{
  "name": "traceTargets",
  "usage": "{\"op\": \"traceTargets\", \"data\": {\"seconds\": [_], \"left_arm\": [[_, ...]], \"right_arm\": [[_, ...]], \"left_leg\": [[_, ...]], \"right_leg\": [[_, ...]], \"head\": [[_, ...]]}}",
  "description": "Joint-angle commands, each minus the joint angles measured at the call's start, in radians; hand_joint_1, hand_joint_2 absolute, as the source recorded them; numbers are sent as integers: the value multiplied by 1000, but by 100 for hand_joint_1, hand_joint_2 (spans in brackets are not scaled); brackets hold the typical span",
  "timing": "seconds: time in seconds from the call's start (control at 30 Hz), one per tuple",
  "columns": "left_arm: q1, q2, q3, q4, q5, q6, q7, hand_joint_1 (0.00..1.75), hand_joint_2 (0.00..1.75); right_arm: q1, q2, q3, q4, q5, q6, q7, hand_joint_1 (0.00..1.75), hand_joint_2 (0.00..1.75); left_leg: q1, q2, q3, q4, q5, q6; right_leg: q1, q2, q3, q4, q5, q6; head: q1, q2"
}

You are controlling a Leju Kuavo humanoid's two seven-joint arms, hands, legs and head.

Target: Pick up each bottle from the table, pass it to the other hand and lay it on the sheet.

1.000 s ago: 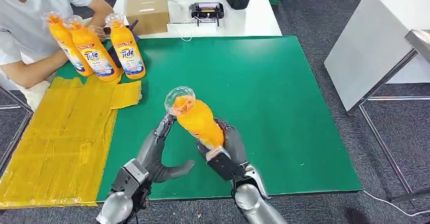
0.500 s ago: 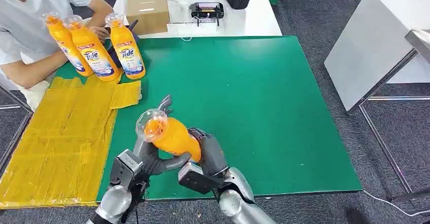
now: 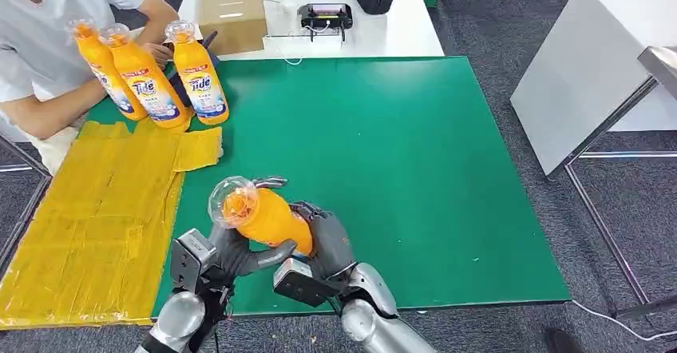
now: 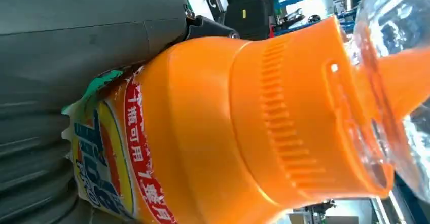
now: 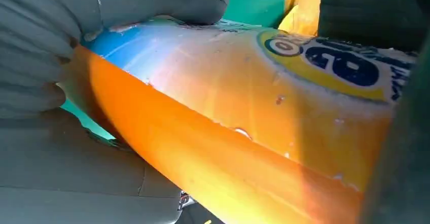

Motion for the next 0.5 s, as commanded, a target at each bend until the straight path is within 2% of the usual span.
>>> {"op": "traceTargets", "data": {"seconds": [0.03,0.2,0.23,0.27,0.37,0.43,0.47,0.5], "left_arm": [[-54,1,-15,69,4,-2,10,175,175],[-64,0,2,61,6,20,7,175,175],[-66,1,4,58,5,24,6,175,175],[-73,8,8,49,-15,48,2,175,175],[-123,54,45,7,-234,252,-7,175,175],[-184,88,84,-8,-375,311,54,175,175],[-226,102,101,7,-502,336,99,175,175],[-264,122,101,38,-669,353,167,175,175]], "right_arm": [[-17,-22,76,61,7,-1,-5,175,175],[-10,-25,48,41,-11,-28,-7,175,175],[-7,-24,39,36,-18,-34,-7,148,175],[7,-18,3,19,-51,-65,-14,0,175],[22,-25,-64,-29,-106,-98,-24,0,175],[57,-45,-132,-134,-129,-125,-32,0,175],[88,-51,-185,-216,-146,-140,-34,0,0],[116,-45,-234,-285,-167,-148,-32,0,0]], "left_leg": [[2,-3,4,0,-1,-2],[2,-4,5,0,-2,-2],[2,-4,3,0,-1,-1],[3,-4,4,0,-2,-2],[2,-4,3,0,-1,-2],[2,-4,1,2,-1,-2],[3,-5,2,2,-2,-2],[2,-6,-1,2,0,-2]], "right_leg": [[1,2,5,-1,-1,-2],[2,3,6,-1,-2,-2],[1,1,5,-1,-2,-2],[2,2,6,-1,-2,-2],[1,1,4,0,-2,-2],[2,1,2,1,-2,-2],[2,1,4,1,-3,-3],[2,-1,1,2,-2,-2]], "head": [[0,0],[0,0],[0,0],[0,0],[0,0],[0,0],[0,0],[0,0]]}}
